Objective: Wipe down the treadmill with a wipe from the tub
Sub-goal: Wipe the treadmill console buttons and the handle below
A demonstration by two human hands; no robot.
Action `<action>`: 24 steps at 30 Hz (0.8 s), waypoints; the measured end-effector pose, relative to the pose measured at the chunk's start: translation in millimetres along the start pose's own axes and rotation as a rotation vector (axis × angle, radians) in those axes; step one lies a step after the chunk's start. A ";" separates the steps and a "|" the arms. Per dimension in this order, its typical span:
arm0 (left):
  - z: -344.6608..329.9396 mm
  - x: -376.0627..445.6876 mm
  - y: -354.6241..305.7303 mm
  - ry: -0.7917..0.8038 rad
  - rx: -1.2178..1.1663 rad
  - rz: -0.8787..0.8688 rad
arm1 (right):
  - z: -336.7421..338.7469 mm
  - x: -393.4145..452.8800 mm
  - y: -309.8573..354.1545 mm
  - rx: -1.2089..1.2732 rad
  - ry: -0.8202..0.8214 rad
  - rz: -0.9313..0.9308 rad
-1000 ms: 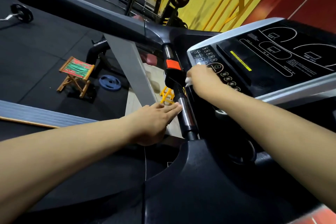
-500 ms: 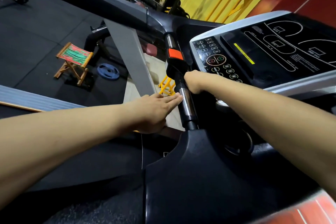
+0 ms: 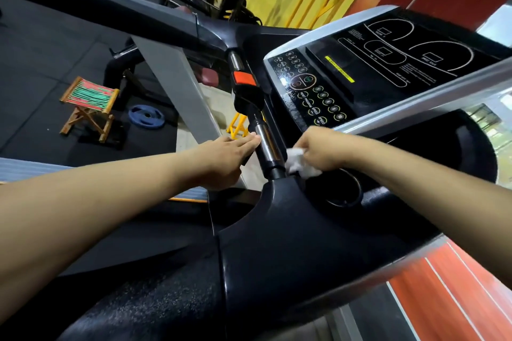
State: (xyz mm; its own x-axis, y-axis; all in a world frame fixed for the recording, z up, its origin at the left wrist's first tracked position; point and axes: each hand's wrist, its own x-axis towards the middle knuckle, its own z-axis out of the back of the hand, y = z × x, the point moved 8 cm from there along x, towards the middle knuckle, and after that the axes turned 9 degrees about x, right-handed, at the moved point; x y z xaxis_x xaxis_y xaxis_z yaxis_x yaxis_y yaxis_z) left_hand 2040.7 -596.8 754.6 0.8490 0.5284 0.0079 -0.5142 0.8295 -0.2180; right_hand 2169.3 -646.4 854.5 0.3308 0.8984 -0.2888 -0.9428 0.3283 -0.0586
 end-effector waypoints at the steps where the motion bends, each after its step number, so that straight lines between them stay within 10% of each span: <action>1: 0.0 0.6 0.3 -0.003 0.000 -0.005 | 8.7 1.2 -0.2 0.112 -0.105 0.001; 13: 5.9 -3.8 -2.0 -0.023 -0.047 0.014 | -9.3 -52.7 28.1 0.260 -0.143 0.195; 24: 12.7 -9.9 -9.1 -0.059 -0.059 0.013 | -34.9 -74.6 71.1 -0.090 -0.056 0.362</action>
State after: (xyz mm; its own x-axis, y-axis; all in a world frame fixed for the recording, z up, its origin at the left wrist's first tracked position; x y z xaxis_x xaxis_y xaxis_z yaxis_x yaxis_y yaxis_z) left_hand 2035.4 -607.4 768.9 0.8327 0.5503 0.0621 -0.5155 0.8112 -0.2759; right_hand 2076.1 -700.3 838.5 -0.0248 0.9669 -0.2539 -0.9982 -0.0378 -0.0466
